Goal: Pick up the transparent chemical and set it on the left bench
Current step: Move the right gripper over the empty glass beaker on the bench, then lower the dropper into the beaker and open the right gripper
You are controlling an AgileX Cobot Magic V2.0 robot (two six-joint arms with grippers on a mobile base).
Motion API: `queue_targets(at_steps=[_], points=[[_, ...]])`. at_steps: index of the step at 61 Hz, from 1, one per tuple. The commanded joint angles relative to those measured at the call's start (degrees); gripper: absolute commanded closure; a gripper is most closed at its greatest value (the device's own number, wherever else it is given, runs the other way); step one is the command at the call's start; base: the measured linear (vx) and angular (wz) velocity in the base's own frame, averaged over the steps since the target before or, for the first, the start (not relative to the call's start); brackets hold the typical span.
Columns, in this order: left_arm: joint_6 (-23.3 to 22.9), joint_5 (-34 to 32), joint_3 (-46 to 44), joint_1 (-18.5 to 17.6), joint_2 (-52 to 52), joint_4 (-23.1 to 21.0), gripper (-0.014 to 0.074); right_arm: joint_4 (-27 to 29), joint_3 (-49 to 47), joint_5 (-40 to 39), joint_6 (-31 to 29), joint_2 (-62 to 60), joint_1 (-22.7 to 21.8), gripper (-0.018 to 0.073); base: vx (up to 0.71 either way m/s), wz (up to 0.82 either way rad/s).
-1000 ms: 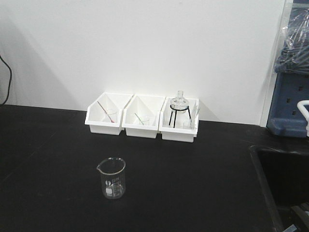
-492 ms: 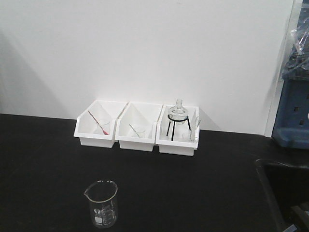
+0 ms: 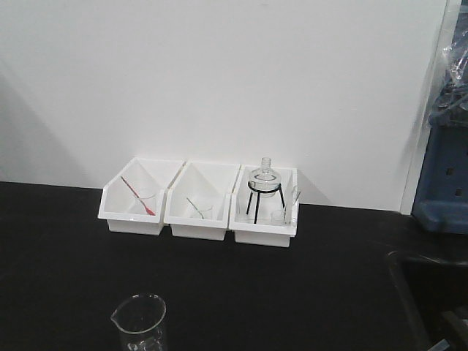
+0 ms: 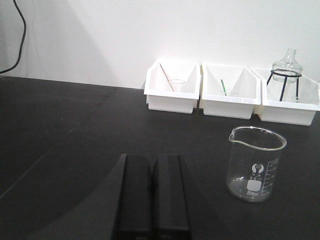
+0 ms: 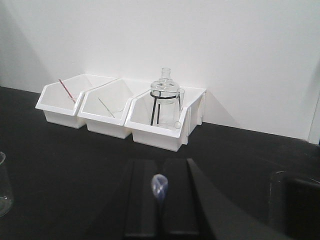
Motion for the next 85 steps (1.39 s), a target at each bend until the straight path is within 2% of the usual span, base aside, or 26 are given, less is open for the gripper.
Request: queue_targets(at_steps=[1, 3, 8, 13, 20, 26, 29, 37, 44, 55, 73, 79, 85], points=[[-0.4, -4.5, 0.9, -0.1, -1.1, 0.0, 0.0600, -0.2, -2.2, -7.2, 0.0, 0.4, 0.2, 0.0564, 0.06, -0.04], [-0.4, -4.5, 0.9, -0.1, -1.1, 0.0, 0.0600, -1.3, -2.7, -8.8, 0.2, 0.8, 0.2, 0.0564, 0.06, -0.04], [-0.4, -4.5, 0.9, -0.1, -1.1, 0.0, 0.0600, -8.8, -6.4, -13.0, 2.9, 4.1, 0.2, 0.0563, 0.05, -0.04], [-0.4, -4.5, 0.9, -0.1, -1.1, 0.0, 0.0600, -17.3, -12.7, -15.6, 9.8, 9.3, 0.9, 0.0562, 0.03, -0.05], [-0.4, -4.5, 0.9, -0.1, -1.1, 0.0, 0.0600, -22.6, -21.6, -15.7, 15.2, 17.5, 6.0, 0.0562, 0.02, -0.06], [-0.4, -4.5, 0.9, -0.1, -1.1, 0.0, 0.0600, -20.6, -28.4, -14.2, 14.6, 26.2, 12.7, 0.0562, 0.01, -0.03], [-0.4, -4.5, 0.9, -0.1, -1.1, 0.0, 0.0600, -18.5, -32.5, -13.4, 12.1, 31.1, 17.2, 0.0562, 0.00, -0.01], [-0.4, -4.5, 0.9, -0.1, -1.1, 0.0, 0.0600, -11.9, -42.8, -13.0, 5.7, 42.3, 24.5, 0.0562, 0.00, 0.00], [-0.4, -4.5, 0.9, -0.1, -1.1, 0.0, 0.0600, -10.7, -50.4, -13.0, 3.6, 51.4, 28.5, 0.0562, 0.00, 0.00], [-0.4, -4.5, 0.9, -0.1, -1.1, 0.0, 0.0600, -10.7, -59.0, -11.4, 2.8, 59.5, 31.1, 0.0562, 0.00, 0.00], [-0.4, -4.5, 0.9, -0.1, -1.1, 0.0, 0.0600, -10.6, -60.7, -12.2, 3.1, 66.2, 32.8, 0.0555, 0.00, 0.00], [-0.4, -4.5, 0.9, -0.1, -1.1, 0.0, 0.0600, -10.2, -60.7, -12.2, 3.8, 67.3, 32.8, 0.0523, 0.00, 0.00], [-0.4, -4.5, 0.9, -0.1, -1.1, 0.0, 0.0600, -10.2, -60.7, -12.1, 6.5, 68.2, 32.8, 0.0443, 0.00, 0.00]])
